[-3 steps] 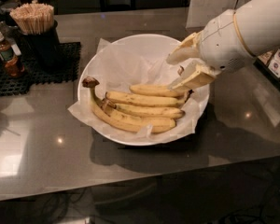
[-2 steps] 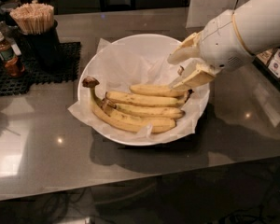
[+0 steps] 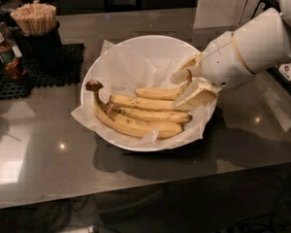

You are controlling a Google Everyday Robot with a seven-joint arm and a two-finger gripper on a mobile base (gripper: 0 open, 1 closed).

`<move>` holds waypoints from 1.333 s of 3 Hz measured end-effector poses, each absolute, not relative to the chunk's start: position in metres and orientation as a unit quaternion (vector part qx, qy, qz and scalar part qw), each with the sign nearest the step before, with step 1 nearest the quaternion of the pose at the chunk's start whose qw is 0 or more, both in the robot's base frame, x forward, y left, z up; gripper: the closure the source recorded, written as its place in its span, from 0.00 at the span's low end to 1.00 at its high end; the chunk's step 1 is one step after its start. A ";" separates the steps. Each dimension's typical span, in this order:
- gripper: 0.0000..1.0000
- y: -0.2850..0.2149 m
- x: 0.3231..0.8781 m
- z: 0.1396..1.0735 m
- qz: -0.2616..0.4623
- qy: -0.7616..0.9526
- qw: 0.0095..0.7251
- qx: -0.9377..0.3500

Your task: Pick banana from white bowl

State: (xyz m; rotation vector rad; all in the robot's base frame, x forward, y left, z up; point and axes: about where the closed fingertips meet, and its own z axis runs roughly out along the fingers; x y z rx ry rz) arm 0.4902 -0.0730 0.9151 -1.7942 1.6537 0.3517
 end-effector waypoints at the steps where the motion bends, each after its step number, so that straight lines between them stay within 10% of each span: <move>1: 0.69 -0.069 0.484 0.904 0.149 0.639 0.320 -0.684; 2: 0.92 -0.069 0.484 0.904 0.149 0.639 0.320 -0.683; 4: 1.00 -0.069 0.484 0.905 0.148 0.640 0.323 -0.682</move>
Offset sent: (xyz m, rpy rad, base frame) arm -0.0046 0.0019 -0.0146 0.0038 0.0556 -0.0222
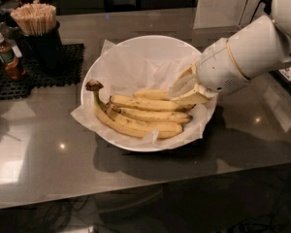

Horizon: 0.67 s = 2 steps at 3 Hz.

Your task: Pick banana from white bowl

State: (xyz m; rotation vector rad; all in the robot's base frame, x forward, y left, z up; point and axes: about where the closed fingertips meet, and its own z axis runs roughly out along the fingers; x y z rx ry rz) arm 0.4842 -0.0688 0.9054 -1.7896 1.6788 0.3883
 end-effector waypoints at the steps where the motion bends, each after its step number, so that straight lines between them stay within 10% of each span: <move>1: 1.00 -0.073 0.482 0.943 0.135 0.621 0.397 -0.663; 2: 1.00 -0.075 0.472 0.994 0.128 0.583 0.473 -0.648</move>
Offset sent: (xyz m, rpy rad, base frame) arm -0.0176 -0.0214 0.1403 0.3388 -0.3846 -0.0358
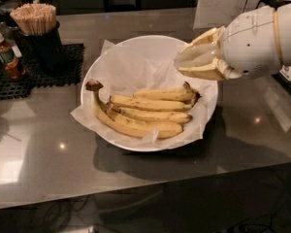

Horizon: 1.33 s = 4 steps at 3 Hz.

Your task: Pick banana from white bowl

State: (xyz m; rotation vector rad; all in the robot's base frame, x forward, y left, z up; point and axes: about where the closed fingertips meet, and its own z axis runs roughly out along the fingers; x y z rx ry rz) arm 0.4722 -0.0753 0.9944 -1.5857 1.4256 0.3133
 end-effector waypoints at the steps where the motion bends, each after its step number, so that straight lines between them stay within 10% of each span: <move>1: 1.00 -0.075 0.472 0.994 0.128 0.583 0.473 -0.648; 4: 1.00 -0.087 0.479 0.975 0.069 0.642 0.365 -0.670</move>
Offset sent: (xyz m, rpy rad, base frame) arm 0.0047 -0.0082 -0.0224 -0.2314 0.1157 -0.0533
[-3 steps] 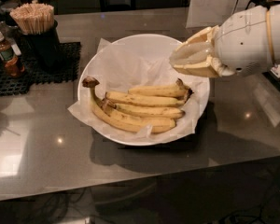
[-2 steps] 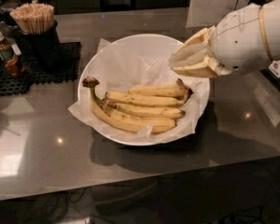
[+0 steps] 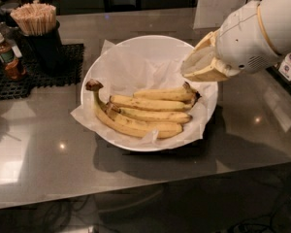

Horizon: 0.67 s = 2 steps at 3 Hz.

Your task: Pick banana from white bowl

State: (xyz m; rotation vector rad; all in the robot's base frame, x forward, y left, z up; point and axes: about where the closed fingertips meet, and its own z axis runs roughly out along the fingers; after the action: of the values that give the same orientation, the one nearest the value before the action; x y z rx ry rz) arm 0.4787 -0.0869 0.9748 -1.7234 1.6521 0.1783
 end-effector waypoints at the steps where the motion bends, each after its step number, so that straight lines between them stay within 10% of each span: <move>1: 1.00 -0.087 0.479 0.975 0.069 0.642 0.365 -0.670; 2: 0.82 -0.087 0.479 0.975 0.069 0.642 0.365 -0.670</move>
Offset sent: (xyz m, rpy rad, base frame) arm 0.0000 0.0000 0.0000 0.0000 0.0000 0.0000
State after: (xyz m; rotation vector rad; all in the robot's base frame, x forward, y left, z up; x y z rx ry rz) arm 0.4786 -0.0869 0.9748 -1.7234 1.6520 0.1782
